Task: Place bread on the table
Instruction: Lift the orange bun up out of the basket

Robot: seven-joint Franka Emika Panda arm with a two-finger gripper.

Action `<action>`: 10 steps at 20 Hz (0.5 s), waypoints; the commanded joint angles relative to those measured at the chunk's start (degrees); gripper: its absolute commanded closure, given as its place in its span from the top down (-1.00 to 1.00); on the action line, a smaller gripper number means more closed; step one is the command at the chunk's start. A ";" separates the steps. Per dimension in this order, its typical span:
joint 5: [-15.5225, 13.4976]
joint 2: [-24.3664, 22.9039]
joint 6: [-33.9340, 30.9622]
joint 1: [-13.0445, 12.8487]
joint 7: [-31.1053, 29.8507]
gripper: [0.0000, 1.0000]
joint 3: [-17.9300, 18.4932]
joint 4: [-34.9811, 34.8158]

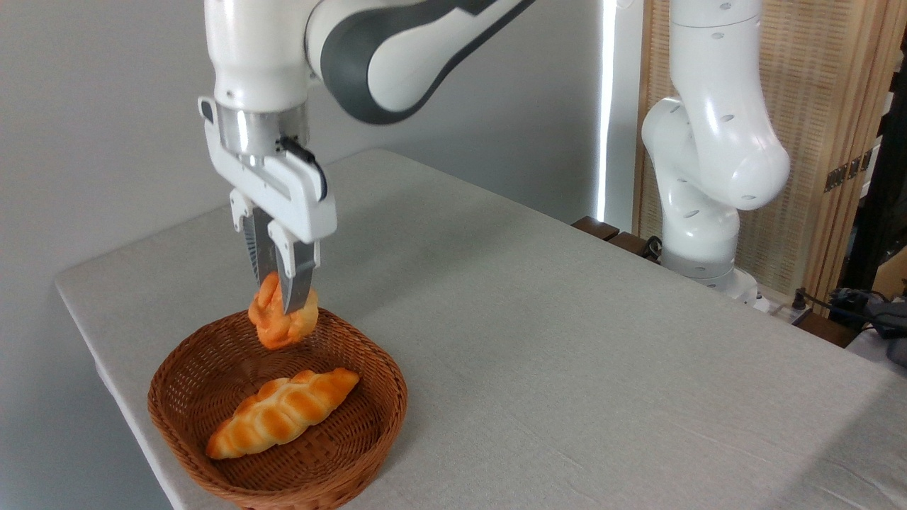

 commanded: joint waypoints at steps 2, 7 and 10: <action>0.20 -4.39 -7.69 -0.34 -0.04 0.11 0.03 -0.75; 0.02 -5.81 -16.75 -0.60 -0.21 0.18 -0.15 -1.10; 0.02 -5.72 -18.95 -0.95 -0.22 0.19 -0.41 -1.80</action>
